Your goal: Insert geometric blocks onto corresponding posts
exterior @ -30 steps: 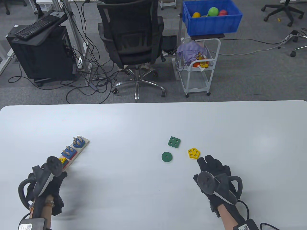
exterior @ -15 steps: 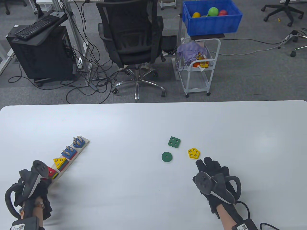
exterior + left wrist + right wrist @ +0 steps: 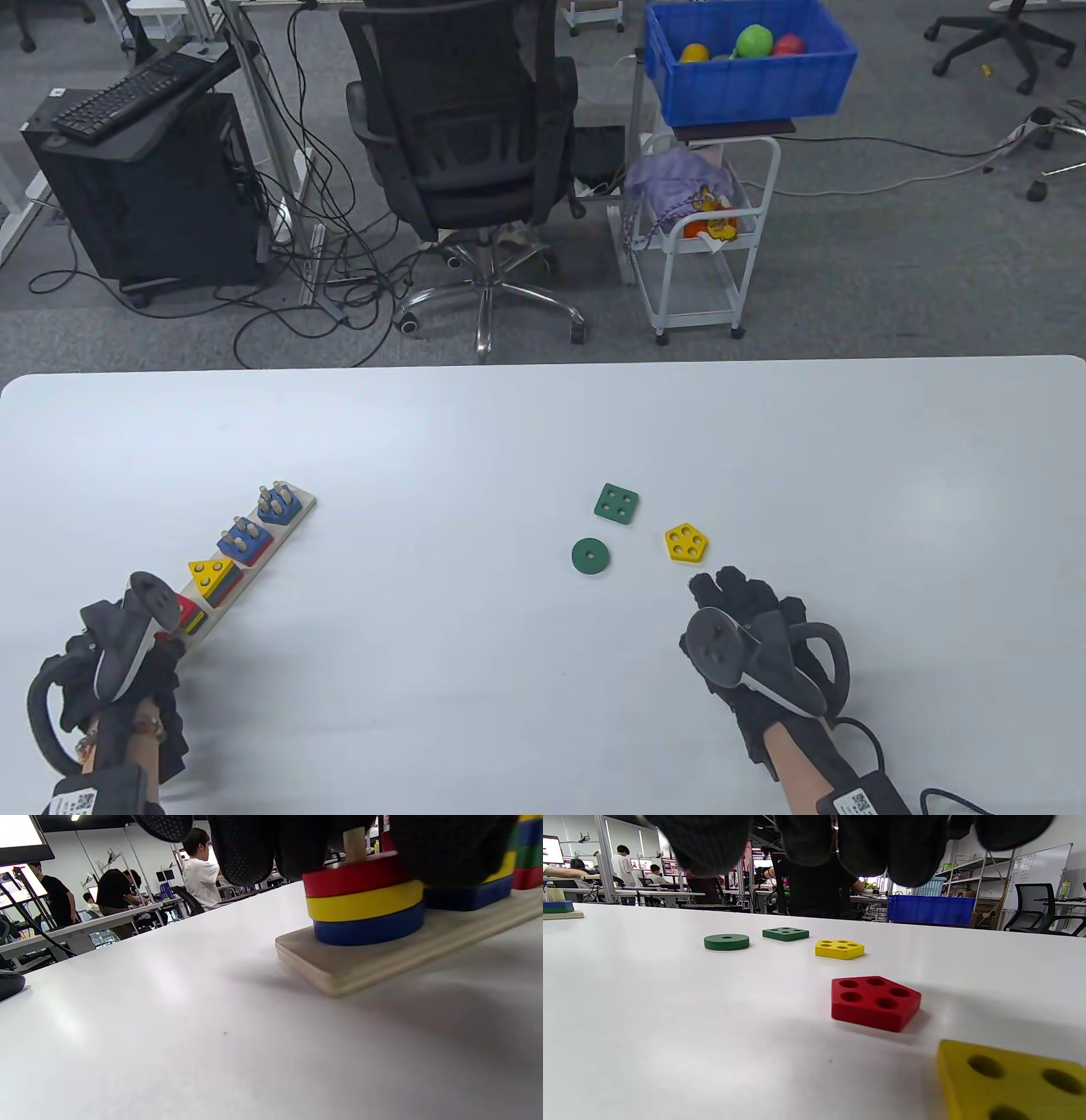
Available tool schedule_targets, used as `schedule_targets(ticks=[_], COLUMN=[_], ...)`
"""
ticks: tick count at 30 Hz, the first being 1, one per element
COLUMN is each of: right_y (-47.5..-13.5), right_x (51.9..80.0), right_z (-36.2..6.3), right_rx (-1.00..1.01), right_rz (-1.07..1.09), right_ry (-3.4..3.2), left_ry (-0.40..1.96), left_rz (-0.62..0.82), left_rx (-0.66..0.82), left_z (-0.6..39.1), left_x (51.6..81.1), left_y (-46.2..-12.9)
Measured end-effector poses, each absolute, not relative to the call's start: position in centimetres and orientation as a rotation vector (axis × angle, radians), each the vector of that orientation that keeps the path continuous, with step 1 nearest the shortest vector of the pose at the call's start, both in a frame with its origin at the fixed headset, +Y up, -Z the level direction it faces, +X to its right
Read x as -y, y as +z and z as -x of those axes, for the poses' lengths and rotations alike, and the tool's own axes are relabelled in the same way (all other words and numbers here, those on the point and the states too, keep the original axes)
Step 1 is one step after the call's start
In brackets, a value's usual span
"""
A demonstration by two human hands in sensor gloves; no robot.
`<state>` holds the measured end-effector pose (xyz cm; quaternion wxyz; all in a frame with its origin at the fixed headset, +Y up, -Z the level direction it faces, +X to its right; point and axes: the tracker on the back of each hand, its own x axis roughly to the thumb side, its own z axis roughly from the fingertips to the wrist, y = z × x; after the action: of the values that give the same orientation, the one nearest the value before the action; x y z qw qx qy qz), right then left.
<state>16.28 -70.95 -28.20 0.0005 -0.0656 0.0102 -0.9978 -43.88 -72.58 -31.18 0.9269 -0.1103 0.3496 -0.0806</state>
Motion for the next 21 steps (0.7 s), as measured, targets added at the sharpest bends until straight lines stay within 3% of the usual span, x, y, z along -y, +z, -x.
schedule_targets(ticks=[5, 9, 14, 21], right_y=[-28.2, -28.2, -28.3, -30.9], right_x=[71.0, 71.0, 71.5, 73.2], right_z=[-16.2, -16.1, -15.2, -11.3], right_rx=[-0.017, -0.006, 0.018, 0.142], right_rz=[0.208, 0.212, 0.259, 0.359], right_ry=[-3.129, -3.127, -3.127, -3.070], left_ry=[-0.130, -0.034, 0.104, 0.090], left_rz=[0.075, -0.022, 0.011, 0.051], left_rx=[-0.647, -0.497, -0.251, 0.004], left_z=[41.7, 38.4, 33.1, 26.4], left_x=[70.7, 69.3, 68.9, 70.1], left_y=[-31.2, -31.2, -30.9, -29.7])
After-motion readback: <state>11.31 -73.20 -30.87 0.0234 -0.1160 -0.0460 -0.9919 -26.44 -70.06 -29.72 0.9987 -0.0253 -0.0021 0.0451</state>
